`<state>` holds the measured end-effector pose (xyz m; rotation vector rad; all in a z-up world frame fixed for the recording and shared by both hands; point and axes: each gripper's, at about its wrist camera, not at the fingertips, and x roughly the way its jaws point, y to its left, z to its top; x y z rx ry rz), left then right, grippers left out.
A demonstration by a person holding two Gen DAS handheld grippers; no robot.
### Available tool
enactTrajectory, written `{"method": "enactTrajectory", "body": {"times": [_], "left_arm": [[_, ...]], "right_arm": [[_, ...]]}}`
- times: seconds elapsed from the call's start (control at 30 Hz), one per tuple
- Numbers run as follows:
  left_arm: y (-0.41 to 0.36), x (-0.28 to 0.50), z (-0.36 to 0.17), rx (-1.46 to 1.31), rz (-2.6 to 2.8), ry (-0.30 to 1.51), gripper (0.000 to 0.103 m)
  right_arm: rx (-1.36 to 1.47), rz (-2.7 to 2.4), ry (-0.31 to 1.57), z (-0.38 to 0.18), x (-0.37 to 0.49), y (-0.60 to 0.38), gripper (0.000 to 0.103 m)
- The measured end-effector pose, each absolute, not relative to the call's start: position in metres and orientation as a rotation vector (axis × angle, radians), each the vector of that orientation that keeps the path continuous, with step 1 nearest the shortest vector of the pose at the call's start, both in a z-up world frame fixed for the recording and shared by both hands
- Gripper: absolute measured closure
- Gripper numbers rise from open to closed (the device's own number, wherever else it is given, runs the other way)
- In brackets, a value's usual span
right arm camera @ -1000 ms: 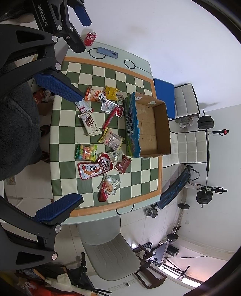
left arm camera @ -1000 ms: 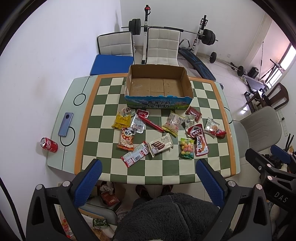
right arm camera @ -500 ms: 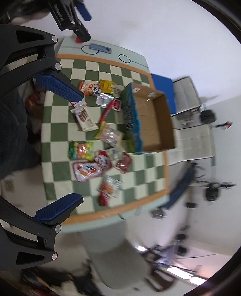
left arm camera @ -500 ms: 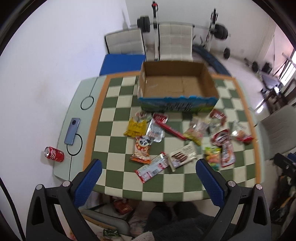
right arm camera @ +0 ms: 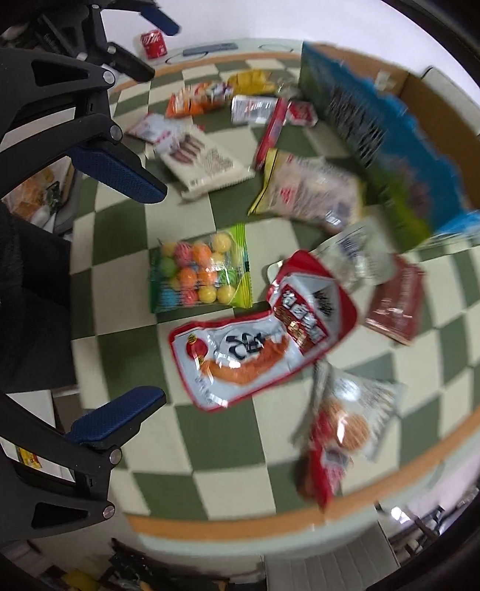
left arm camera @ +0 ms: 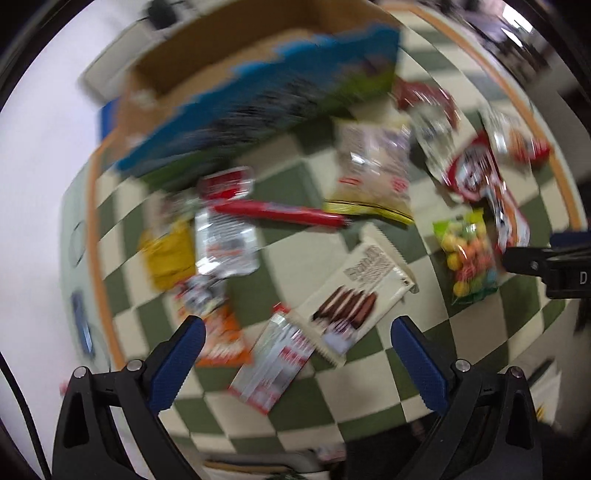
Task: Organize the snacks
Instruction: 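Grasp the Franzzi cookie pack with left tool while right tool grasps the red duck-neck pouch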
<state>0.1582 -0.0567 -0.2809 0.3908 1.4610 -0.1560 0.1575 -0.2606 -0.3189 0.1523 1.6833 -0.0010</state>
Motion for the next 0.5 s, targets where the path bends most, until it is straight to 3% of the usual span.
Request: {"method": "enactTrajectory", "body": {"times": [0.33, 0.4, 0.43, 0.5], "left_arm": [[-0.106, 0.17, -0.374, 0.671, -0.397, 1.589, 0.001], [-0.102, 0.176, -0.379, 0.61, -0.38, 1.617, 0.026], [-0.099, 0.18, -0.38, 0.556, -0.366, 1.641, 0.034], [-0.087, 0.189, -0.376, 0.407, -0.293, 1.658, 0.034]], "right_arm": [[0.117, 0.013, 1.778, -0.371, 0.162, -0.264, 0.002], [0.096, 0.008, 1.762, -0.368, 0.164, -0.269, 0.002], [0.083, 0.003, 1.752, -0.366, 0.165, -0.272, 0.002], [0.036, -0.018, 1.722, -0.36, 0.171, -0.281, 0.002]]}}
